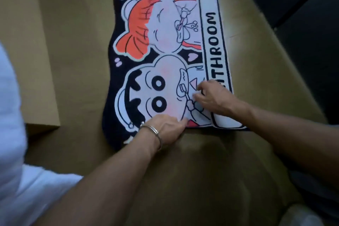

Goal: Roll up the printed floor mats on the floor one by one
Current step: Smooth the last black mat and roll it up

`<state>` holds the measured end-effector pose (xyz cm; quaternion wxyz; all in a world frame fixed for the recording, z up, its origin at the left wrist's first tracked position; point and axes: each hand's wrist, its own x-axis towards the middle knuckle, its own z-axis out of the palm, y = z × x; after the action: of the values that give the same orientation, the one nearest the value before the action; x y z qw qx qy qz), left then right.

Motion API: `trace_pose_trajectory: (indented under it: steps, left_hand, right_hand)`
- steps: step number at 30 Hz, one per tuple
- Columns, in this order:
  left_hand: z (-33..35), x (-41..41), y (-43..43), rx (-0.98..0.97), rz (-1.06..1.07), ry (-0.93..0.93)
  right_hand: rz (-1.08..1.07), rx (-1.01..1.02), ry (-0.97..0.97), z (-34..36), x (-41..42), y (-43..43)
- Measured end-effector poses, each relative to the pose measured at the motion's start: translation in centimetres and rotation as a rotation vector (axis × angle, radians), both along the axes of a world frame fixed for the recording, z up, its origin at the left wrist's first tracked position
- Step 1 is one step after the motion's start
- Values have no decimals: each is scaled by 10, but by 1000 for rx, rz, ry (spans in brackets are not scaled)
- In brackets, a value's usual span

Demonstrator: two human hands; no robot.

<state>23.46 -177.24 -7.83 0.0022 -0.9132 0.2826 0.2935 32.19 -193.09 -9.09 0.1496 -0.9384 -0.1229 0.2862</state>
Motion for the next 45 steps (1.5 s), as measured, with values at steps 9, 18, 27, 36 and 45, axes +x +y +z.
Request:
trace_pose_trajectory:
  steps: [9, 18, 27, 36, 45]
  left_hand:
    - [-11, -27, -5, -121, 310, 247]
    - [-6, -13, -6, -128, 396, 186]
    - [-9, -27, 2, -94, 629, 389]
    - [0, -52, 6, -50, 530, 28]
    - [-1, -63, -4, 65, 383, -65]
  right_hand:
    - [550, 23, 450, 11, -42, 0]
    - [448, 59, 252, 11, -42, -4]
    - [690, -43, -47, 12, -57, 8]
    - [925, -9, -147, 2, -61, 3]
    - [772, -150, -173, 8, -83, 12]
